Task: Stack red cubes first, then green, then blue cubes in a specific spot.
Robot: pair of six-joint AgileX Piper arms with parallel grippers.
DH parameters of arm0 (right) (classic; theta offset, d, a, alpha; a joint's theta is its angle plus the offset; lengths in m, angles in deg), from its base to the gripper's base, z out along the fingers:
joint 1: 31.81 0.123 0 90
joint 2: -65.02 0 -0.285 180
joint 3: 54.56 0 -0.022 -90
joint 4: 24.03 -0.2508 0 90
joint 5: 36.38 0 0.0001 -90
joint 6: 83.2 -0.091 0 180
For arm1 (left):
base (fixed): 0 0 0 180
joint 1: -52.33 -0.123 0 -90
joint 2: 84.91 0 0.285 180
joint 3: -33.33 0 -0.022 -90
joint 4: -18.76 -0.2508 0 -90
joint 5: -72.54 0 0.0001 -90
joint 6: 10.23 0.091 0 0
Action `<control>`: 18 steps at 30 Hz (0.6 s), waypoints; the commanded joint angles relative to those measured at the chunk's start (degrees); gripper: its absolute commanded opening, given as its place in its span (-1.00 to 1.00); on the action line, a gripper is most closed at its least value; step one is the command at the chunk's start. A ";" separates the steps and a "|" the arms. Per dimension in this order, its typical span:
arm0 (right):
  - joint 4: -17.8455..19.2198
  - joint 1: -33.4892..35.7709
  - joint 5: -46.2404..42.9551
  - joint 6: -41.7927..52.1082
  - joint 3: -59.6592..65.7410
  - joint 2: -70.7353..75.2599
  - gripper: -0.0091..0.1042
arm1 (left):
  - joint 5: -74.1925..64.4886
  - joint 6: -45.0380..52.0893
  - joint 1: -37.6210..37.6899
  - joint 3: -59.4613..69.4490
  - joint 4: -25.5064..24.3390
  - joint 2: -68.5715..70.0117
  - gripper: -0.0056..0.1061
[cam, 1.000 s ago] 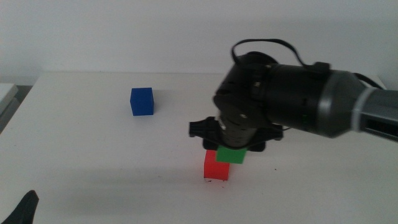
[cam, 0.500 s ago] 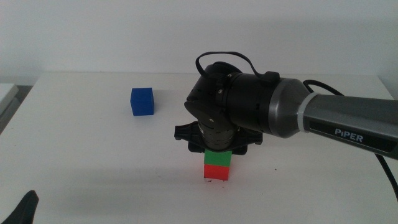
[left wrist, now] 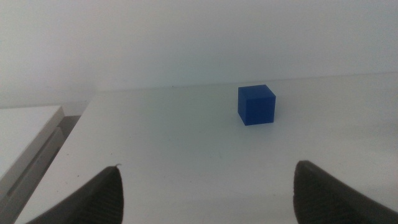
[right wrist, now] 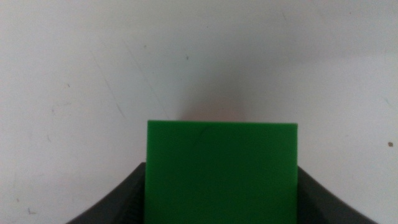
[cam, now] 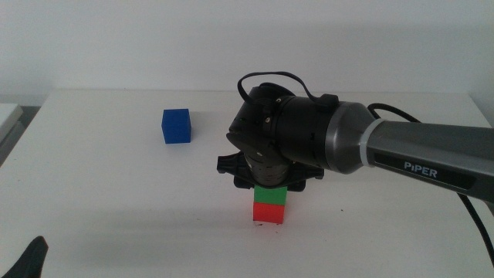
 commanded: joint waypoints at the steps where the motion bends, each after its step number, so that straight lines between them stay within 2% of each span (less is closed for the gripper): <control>1: 0.47 -0.15 -0.41 -0.23 -0.21 -0.48 -0.70 | 0.67 -0.15 -0.03 -0.02 0.01 0.14 0.78; 4: 0.27 -0.15 -0.30 -0.23 -0.10 -0.70 -0.70 | 0.67 -0.26 -0.03 -0.02 0.01 0.14 0.78; 5: 0.27 -0.15 -0.21 -0.23 -0.10 -0.70 -0.63 | 0.67 -0.26 -0.03 -0.02 0.01 0.14 0.78; 6: 0.27 -0.15 -0.21 -0.23 -0.10 -0.70 0.26 | 0.67 -0.10 -0.03 -0.02 0.01 0.14 0.78; 7: 0.27 -0.15 -0.32 -0.23 -0.10 -0.70 0.44 | 0.67 -0.10 -0.03 -0.02 0.01 0.14 0.78; 10: 0.71 -0.15 -0.66 0.40 -0.10 -0.43 0.78 | 0.67 -0.10 -0.03 -0.02 0.01 0.14 0.78; 14: 2.15 1.48 0.66 2.51 -0.10 4.41 0.80 | 0.67 -0.10 -0.03 -0.02 0.01 0.14 0.78; 18: 6.65 5.27 4.24 8.70 0.51 14.30 0.80 | 0.67 -0.10 -0.03 -0.02 0.01 0.14 0.78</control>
